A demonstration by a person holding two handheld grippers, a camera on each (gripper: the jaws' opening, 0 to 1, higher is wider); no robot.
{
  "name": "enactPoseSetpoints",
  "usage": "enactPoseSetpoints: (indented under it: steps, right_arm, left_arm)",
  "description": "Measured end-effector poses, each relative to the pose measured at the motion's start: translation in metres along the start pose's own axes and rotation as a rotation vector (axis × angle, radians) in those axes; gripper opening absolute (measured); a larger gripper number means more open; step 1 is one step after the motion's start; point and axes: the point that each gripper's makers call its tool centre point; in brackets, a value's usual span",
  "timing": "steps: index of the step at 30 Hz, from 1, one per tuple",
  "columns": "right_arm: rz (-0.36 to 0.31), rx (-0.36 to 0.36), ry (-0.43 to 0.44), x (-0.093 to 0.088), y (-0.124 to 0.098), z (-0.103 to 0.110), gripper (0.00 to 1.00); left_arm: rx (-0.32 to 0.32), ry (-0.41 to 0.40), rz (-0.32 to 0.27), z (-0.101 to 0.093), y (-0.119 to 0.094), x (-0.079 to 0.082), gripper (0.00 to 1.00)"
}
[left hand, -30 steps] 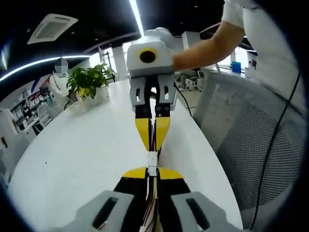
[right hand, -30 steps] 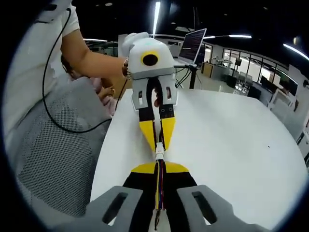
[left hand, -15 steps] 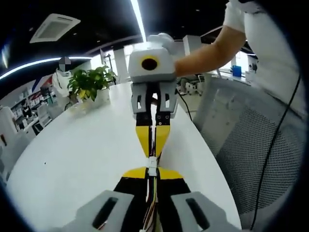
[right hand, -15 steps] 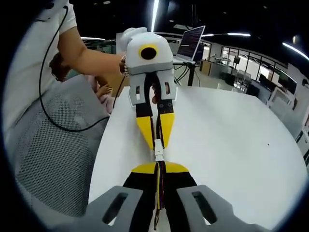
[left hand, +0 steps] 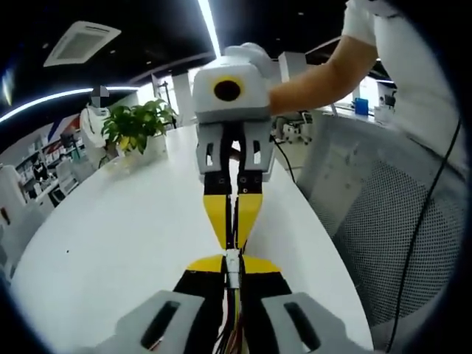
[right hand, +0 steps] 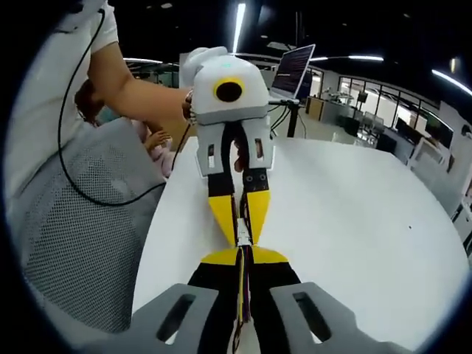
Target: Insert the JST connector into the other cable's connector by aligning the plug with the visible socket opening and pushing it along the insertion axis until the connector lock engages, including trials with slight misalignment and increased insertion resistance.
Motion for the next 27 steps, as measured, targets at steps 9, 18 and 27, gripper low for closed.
enactPoseSetpoints:
  steps: [9,18,27]
  right_arm:
    - [0.003,-0.014,0.001,-0.002,0.0,-0.004,0.01]
    - [0.022,-0.031,-0.001,-0.012,0.003,-0.01,0.01]
    - [0.032,-0.052,-0.02,-0.025,0.006,-0.03,0.01]
  left_arm:
    - [0.008,-0.024,-0.006,0.005,0.002,-0.001,0.01]
    - [0.037,-0.065,0.008,0.014,0.001,-0.013,0.04]
    - [0.088,-0.111,0.037,0.034,0.001,-0.032,0.04]
Point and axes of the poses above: the point that each gripper's makers call its tool centre point, and the gripper's own axes: y roughly forward along the fingers, z roughly to its left, x roughly out of its top, and after that the axes turned 14 degrees about z, right-handed
